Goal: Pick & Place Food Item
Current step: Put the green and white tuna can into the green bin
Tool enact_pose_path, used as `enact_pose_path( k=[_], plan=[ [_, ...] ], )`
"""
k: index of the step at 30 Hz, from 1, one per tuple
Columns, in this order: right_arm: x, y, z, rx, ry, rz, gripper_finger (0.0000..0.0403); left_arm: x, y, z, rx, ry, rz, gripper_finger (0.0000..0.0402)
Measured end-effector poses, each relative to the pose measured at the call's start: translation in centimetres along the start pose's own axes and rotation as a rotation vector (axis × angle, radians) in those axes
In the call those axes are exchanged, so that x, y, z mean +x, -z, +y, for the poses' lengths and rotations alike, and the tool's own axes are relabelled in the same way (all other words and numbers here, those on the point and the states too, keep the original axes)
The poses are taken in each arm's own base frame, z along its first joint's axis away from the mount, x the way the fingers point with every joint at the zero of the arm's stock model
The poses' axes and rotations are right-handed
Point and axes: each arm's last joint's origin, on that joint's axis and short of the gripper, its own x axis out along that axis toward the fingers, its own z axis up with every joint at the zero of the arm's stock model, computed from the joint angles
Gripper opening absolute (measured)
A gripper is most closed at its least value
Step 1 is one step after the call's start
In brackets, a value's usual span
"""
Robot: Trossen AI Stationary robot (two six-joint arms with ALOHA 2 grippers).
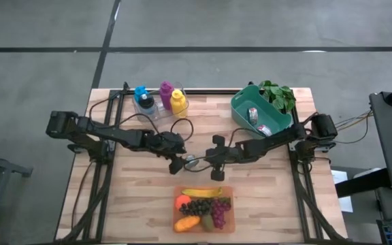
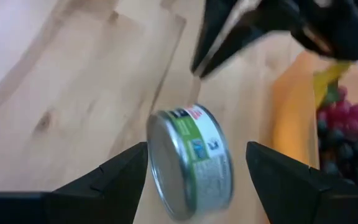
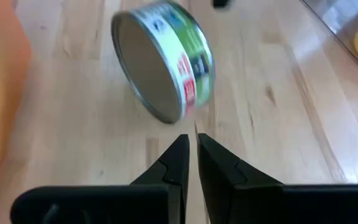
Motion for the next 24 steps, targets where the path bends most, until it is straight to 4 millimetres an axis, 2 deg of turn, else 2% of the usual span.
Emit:
enact_pose_path(
  k=[4,9,12,15,19,24],
  plan=[
    [0.1,0.7,-0.1,-0.002,0.005,0.026,0.0028,-1.0,-1.2,-1.7,0.033,-0.079,0.095,0.0275],
    [0.3,2.3,-0.2,0.029,0.012,0.071,0.0028,-3.7,-3.5,-3.6,0.062,-0.290,0.163,0.0275],
    [0.4,3.8,-0.4,0.098,0.027,0.113,0.0028,-4.6,-5.1,-4.5,-0.026,-0.277,0.110,0.0275],
    [0.2,5.2,-0.7,0.161,0.071,0.133,0.0028,-4.8,-5.9,-5.0,-0.055,-0.253,0.069,0.0275],
    [-0.6,5.7,-0.9,0.200,0.075,0.080,0.0028,-4.4,-5.3,-4.8,-0.027,-0.258,0.086,0.0275],
    [-2.6,6.0,-1.5,0.206,0.056,-0.065,0.0028,-3.2,-3.9,-4.2,-0.038,-0.255,0.080,0.0275]
  ],
)
